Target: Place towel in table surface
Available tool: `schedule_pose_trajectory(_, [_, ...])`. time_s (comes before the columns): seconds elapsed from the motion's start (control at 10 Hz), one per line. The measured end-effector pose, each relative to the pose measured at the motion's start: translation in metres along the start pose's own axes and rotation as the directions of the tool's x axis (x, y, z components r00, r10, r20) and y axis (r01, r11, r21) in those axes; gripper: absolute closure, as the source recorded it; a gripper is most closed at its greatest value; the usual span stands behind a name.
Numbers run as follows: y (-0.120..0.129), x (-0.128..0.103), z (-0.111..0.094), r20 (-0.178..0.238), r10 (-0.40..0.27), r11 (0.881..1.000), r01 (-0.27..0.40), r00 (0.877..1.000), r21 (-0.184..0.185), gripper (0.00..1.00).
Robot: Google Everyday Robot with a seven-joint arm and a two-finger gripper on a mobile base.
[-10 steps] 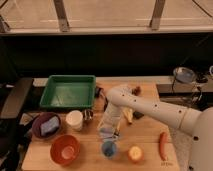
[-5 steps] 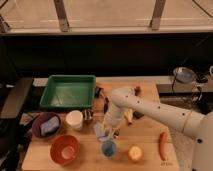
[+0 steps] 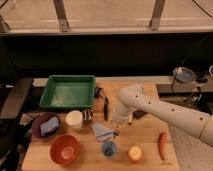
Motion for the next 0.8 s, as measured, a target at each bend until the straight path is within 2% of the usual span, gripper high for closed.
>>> schedule_pose_trajectory(0.1, [-0.004, 0.000, -0.009, -0.024, 0.009, 1.000, -0.009, 1.000, -0.001, 0.98])
schedule_pose_trajectory(0.2, [-0.008, -0.001, -0.014, -0.038, 0.003, 1.000, -0.004, 0.999, -0.016, 0.91])
schedule_pose_trajectory(0.3, [-0.013, -0.003, -0.013, -0.046, -0.008, 0.999, 0.006, 0.999, -0.034, 0.83])
schedule_pose_trajectory(0.4, [-0.021, -0.008, -0.007, -0.043, -0.031, 0.998, 0.028, 0.999, -0.058, 0.71])
schedule_pose_trajectory(0.7, [-0.031, -0.017, 0.024, 0.010, -0.073, 0.992, 0.073, 0.997, -0.105, 0.43])
schedule_pose_trajectory(0.8, [-0.032, -0.021, 0.031, 0.024, -0.088, 0.989, 0.090, 0.996, -0.119, 0.31])
